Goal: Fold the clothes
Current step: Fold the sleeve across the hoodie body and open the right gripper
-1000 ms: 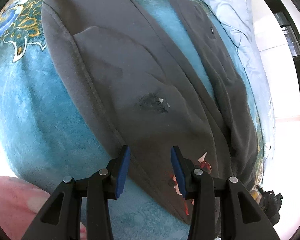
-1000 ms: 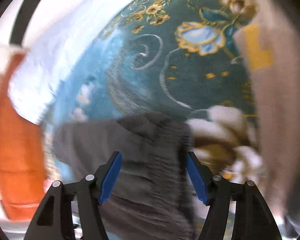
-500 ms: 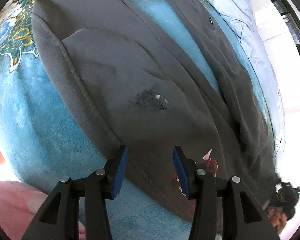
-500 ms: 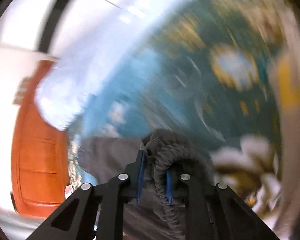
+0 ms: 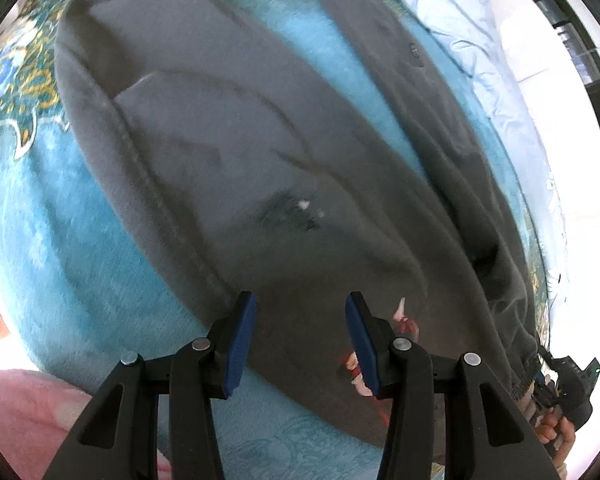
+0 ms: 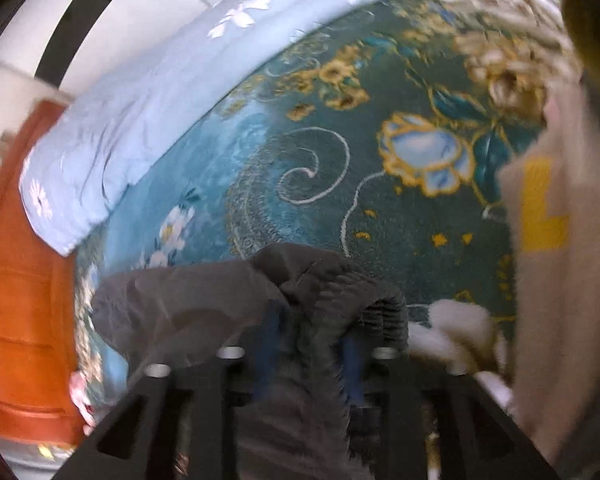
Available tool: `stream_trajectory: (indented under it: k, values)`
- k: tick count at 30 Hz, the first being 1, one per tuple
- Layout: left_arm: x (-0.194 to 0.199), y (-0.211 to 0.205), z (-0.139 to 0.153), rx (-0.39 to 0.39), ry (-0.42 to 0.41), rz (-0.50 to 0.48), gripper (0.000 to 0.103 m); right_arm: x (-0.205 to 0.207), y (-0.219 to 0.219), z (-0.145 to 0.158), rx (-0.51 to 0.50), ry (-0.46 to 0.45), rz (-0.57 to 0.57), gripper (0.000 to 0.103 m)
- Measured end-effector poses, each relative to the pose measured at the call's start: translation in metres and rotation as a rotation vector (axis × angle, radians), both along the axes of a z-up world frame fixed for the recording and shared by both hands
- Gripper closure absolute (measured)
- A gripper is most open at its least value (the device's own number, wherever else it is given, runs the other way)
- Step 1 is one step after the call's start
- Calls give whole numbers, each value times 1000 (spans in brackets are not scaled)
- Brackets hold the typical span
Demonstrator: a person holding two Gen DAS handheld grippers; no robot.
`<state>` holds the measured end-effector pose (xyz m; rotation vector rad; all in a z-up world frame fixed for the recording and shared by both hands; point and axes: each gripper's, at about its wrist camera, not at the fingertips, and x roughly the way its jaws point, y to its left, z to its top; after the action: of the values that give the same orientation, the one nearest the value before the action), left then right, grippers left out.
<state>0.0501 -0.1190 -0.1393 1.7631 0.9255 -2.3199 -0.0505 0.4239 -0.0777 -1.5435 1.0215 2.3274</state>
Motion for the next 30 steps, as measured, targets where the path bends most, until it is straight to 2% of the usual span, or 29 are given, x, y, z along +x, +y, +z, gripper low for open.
stream_trajectory:
  k: [1,5,8,11,13,15,17,18,22,26,30]
  values:
    - [1,1,4,-2,22,-5,55,2,-1,6,13,1,0,41]
    - [4,4,19,-17,97,-9,55,17,-18,32,127,8,9,40]
    - [5,3,20,-29,107,9,55,18,-40,60,297,48,53,39]
    - [0,7,16,-39,101,24,55,-13,-67,69,222,126,201,33]
    - [3,2,16,-47,100,33,55,-45,-98,54,145,90,347,31]
    - [8,-12,20,-52,104,39,55,-79,-133,24,76,17,466,31]
    - [11,-23,22,-58,108,47,55,-107,-162,-4,20,-68,495,31]
    - [13,-24,22,-61,108,52,55,-118,-171,-8,12,-54,498,31]
    - [3,-22,17,-57,99,78,55,-173,-210,-10,128,40,558,31]
    - [-7,-21,8,-54,89,79,56,-218,-240,-32,215,-30,695,31]
    - [-12,-19,4,-46,80,60,56,-231,-243,-52,271,-75,737,32]
